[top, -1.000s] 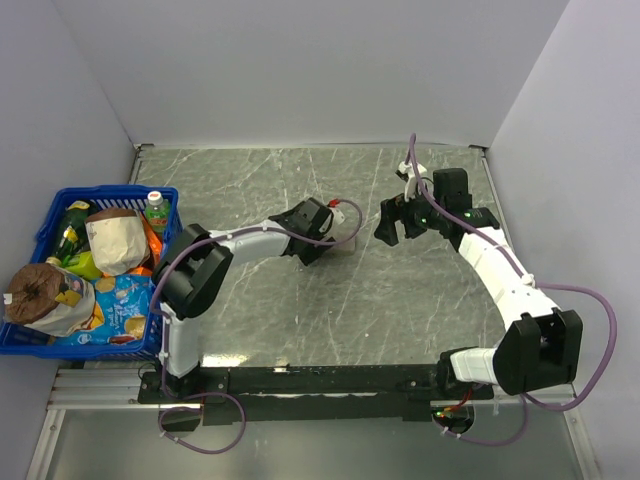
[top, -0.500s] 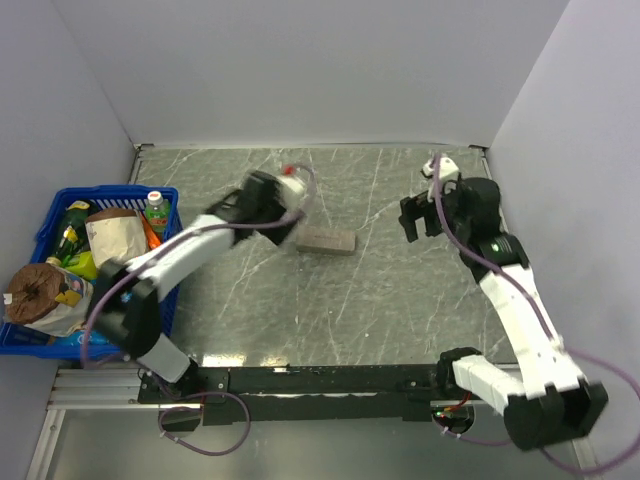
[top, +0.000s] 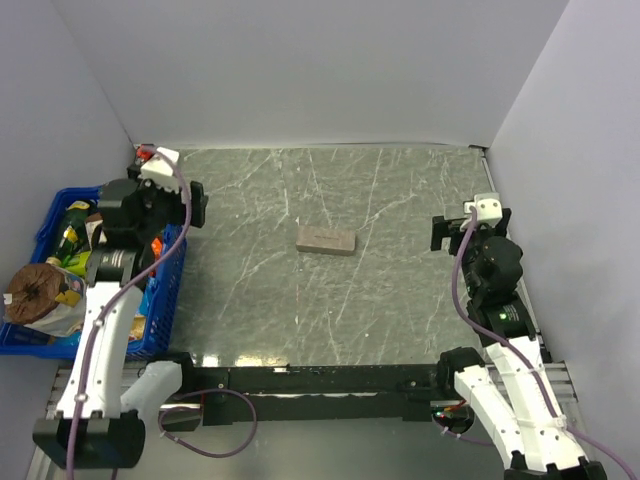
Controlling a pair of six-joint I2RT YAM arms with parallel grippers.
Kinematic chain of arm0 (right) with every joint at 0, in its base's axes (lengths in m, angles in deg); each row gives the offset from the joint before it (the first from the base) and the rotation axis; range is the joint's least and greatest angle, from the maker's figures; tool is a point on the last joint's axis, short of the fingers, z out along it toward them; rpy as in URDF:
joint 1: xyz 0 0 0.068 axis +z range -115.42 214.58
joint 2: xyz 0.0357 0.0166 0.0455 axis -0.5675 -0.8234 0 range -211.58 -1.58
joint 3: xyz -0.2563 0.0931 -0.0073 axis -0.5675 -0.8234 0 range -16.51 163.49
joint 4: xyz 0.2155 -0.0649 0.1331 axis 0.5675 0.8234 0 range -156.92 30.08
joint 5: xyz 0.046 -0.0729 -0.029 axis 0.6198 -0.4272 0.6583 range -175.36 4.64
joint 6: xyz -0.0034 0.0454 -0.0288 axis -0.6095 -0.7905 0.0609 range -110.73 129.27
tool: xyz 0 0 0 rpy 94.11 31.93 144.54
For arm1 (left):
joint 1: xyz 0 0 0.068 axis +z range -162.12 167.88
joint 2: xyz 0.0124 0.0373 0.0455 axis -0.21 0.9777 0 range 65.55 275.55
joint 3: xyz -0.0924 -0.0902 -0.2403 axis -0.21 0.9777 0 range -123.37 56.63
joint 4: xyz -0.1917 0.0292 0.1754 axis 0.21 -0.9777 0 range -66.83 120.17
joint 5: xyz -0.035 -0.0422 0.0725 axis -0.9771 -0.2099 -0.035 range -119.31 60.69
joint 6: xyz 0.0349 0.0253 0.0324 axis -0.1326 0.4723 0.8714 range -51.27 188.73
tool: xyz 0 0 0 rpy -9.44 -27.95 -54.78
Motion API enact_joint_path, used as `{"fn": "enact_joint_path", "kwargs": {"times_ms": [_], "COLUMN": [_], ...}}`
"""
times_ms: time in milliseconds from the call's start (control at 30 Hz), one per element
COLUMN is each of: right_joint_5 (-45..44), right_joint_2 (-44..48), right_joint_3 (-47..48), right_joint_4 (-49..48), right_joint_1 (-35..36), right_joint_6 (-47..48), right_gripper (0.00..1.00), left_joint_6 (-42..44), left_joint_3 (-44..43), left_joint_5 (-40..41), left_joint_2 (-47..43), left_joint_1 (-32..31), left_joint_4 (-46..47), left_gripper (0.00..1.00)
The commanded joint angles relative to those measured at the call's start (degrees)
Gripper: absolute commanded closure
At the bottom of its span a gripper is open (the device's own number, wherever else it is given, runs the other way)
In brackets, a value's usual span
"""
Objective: Organize the sunglasses
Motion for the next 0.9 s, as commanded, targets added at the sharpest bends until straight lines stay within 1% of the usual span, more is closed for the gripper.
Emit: {"fn": "enact_joint_path", "kwargs": {"times_ms": [0,33,100,200,267,367,867], "right_joint_5": [-6.88,-8.19,-8.73,-12.41,-15.13,-16.72,-17.26], "right_joint_2": [3.52,3.96,4.67,4.93,5.19,5.55,4.49], "right_joint_3": [-1.09,-1.79,-1.98,-2.06,-2.76,-3.65,-4.52], "right_joint_4": [-9.23,-9.23,-11.16,-13.00,-14.41,-16.35,-17.67], "right_joint_1": [-0.16,-0.25,-0.16,-0.16,-0.25,-0.25,-0.25], "right_joint_6": [-1.42,-1.51,-1.51,-1.51,-0.63,-0.01,0.69], "right_gripper": [0.00,0.00,0.00,0.00,0.00,0.00,0.00], "left_joint_6": [-1.99,-2.43,-2.61,-3.40,-3.84,-4.19,-4.28], "left_joint_3": [3.66,5.40,5.95,6.47,7.18,7.88,9.20], "left_joint_5": [-7.91,-8.61,-10.46,-11.69,-11.61,-12.13,-15.30], "left_joint_2": [-6.49,-7.55,-8.70,-8.71,-8.97,-9.59,-8.71], "left_joint_1": [3.86,5.44,6.33,7.65,8.62,9.58,10.46], "left_joint_4": [3.54,4.07,3.99,4.60,5.30,5.92,7.06], "left_gripper": [0.04,0.03,0.04,0.04,0.03,0.03,0.04]}}
